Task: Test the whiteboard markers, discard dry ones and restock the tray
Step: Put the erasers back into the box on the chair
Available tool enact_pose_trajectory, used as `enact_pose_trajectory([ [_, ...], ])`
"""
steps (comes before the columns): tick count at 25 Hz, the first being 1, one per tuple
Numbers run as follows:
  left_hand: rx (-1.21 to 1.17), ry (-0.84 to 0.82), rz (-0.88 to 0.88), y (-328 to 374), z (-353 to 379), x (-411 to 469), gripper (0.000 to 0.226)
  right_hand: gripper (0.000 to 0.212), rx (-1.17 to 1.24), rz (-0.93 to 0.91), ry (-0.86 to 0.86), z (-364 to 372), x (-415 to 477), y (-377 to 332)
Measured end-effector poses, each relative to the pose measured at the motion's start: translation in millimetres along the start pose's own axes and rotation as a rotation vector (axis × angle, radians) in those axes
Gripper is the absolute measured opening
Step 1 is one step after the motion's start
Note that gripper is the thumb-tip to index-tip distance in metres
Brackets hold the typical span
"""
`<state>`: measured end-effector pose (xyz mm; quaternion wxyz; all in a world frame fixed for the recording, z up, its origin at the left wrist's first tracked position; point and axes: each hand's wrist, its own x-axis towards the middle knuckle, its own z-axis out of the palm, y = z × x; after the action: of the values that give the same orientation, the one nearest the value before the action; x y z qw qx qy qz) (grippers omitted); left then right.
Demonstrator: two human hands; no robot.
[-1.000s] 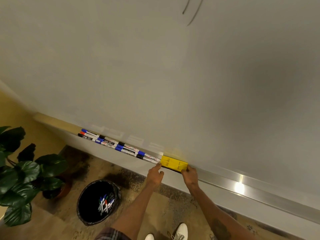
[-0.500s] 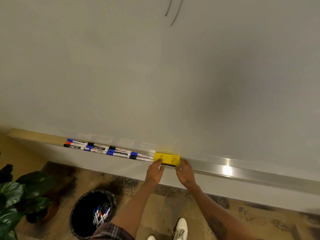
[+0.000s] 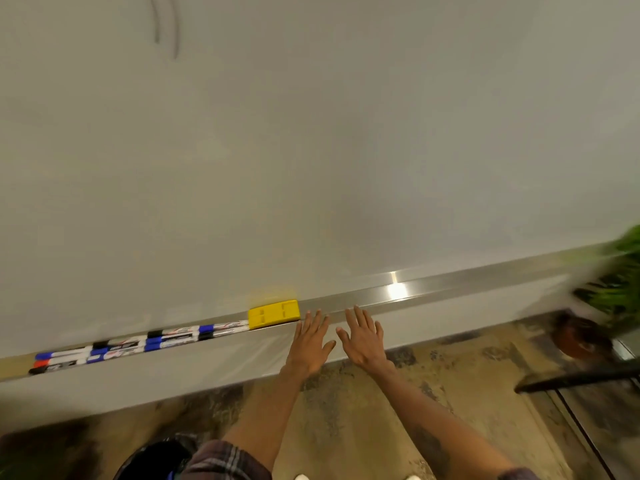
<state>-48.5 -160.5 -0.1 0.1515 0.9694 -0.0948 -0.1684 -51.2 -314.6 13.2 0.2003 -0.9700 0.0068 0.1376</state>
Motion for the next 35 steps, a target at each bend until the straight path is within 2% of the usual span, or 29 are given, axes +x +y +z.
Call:
enact_pose_trajectory([
  [6, 0.044, -0.081, 0.148, 112.5, 15.5, 16.5, 0.065, 0.066, 0.040, 0.150, 0.098, -45.8, -38.2, 96.8],
  [9, 0.059, -0.095, 0.189, 185.4, 32.1, 20.1, 0.066, 0.103, 0.082, 0.194, 0.140, -75.0, -64.8, 159.6],
  [10, 0.058, -0.095, 0.205, 208.7, 38.7, 21.4, 0.065, 0.103, 0.087, 0.213, 0.153, -84.8, -73.9, 180.2],
  [13, 0.051, -0.117, 0.266, 282.0, 61.6, 26.7, 0.062, 0.066, 0.100, 0.283, 0.193, -114.5, -103.0, 245.8],
  [15, 0.052, -0.136, 0.317, 325.9, 74.1, 28.2, 0.061, 0.060, 0.112, 0.326, 0.225, -128.4, -120.6, 286.4],
  [24, 0.138, -0.244, 0.601, 497.2, 120.7, 35.6, 0.062, 0.060, 0.178, 0.569, 0.377, -174.1, -197.5, 429.6],
  [35, 0.161, -0.357, 0.838, 643.1, 174.3, 98.1, 0.063, 0.060, 0.297, 0.877, 0.498, -211.6, -218.4, 554.7],
])
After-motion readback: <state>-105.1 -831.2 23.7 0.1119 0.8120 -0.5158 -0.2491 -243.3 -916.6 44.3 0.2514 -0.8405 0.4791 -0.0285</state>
